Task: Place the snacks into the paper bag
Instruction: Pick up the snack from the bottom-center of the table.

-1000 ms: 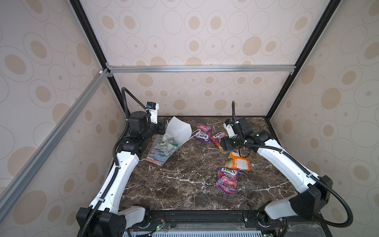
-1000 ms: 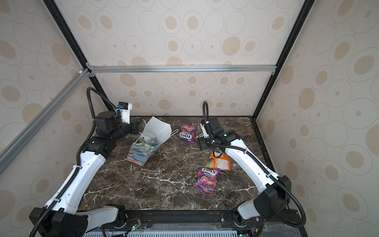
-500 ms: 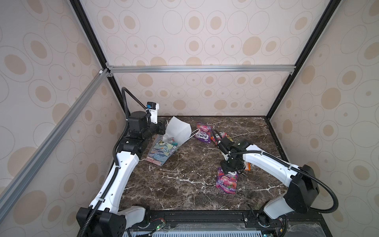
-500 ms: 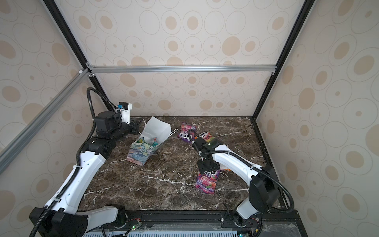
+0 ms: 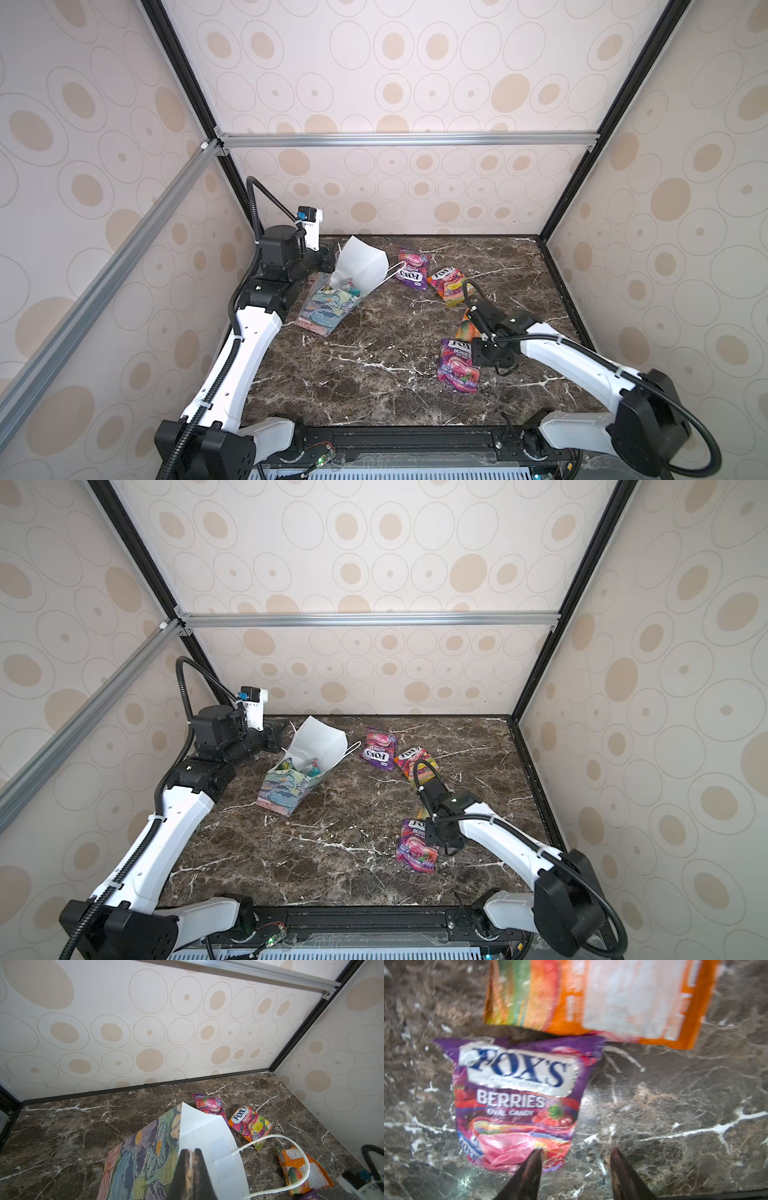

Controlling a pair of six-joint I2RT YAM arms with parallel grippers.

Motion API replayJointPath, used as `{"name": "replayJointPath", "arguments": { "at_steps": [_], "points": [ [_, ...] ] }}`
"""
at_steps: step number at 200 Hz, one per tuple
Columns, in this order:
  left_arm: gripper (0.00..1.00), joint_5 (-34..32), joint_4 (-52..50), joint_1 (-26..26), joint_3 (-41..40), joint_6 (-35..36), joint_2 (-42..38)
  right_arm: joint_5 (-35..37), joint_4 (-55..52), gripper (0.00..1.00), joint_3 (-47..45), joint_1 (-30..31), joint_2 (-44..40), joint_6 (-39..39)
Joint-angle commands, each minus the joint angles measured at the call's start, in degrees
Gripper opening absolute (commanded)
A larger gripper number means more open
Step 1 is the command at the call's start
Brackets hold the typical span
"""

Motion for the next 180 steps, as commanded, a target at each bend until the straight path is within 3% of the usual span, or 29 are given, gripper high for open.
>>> {"name": "replayJointPath", "arguments": {
  "at_steps": [1,37,126,154,180],
  "points": [
    [0.00,1.0,0.6,0.3,0.3,0.6,-0.5,-2.4,6.7,0.52,-5.0,-2.5,-3.9,4.5],
    [0.00,1.2,0.7,0.3,0.2,0.4,-0.4,-9.3,16.6,0.50,-10.9,-4.8,-4.2,5.8],
    [0.00,1.6,1.0,0.3,0.1,0.3,-0.3,-14.3,27.0,0.40,-18.0,-8.1,-4.0,6.9],
    [0.00,1.5,1.1,0.3,0.1,0.2,-0.3,-15.1,29.5,0.28,-19.7,-8.3,-4.6,8.2],
    [0.00,1.3,1.0,0.3,0.1,0.2,-0.3,-14.7,30.9,0.09,-20.0,-8.3,-6.0,8.9]
  ]
}}
